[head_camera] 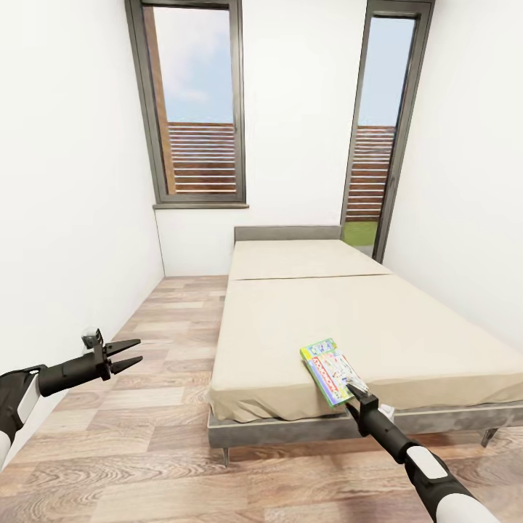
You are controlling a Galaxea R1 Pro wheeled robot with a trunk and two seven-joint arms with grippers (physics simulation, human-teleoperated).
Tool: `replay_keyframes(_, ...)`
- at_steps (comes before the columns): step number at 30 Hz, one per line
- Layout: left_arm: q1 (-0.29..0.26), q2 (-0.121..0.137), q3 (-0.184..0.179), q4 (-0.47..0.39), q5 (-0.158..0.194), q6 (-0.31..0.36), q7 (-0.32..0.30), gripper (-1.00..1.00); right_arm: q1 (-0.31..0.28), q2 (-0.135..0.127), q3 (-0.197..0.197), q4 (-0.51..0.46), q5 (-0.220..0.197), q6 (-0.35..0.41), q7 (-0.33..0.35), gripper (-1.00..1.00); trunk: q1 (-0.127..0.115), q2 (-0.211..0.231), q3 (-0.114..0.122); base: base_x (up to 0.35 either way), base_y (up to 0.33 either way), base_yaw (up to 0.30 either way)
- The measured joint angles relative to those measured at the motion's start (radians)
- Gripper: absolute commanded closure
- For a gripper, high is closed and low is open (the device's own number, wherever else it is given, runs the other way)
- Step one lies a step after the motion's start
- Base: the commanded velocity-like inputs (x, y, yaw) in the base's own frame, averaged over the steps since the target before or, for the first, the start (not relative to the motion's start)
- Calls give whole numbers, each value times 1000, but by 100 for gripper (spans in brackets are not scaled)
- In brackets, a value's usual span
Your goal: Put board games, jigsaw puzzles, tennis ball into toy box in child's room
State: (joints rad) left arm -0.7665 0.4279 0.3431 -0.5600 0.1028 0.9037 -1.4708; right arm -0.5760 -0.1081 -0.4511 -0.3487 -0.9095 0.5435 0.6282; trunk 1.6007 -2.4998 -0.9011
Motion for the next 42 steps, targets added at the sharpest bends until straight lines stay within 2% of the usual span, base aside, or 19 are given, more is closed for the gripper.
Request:
replay_keyframes(29,0,-1,0,0,0,-3,0,-100,0,0,0,0,-1,2,2,100,-1,0,4,0,0,0)
replay_keyframes(42,0,0,0,0,0,-3,0,-100,0,-1,0,0,-3,10,0,100,-50,91,45,0,0,0)
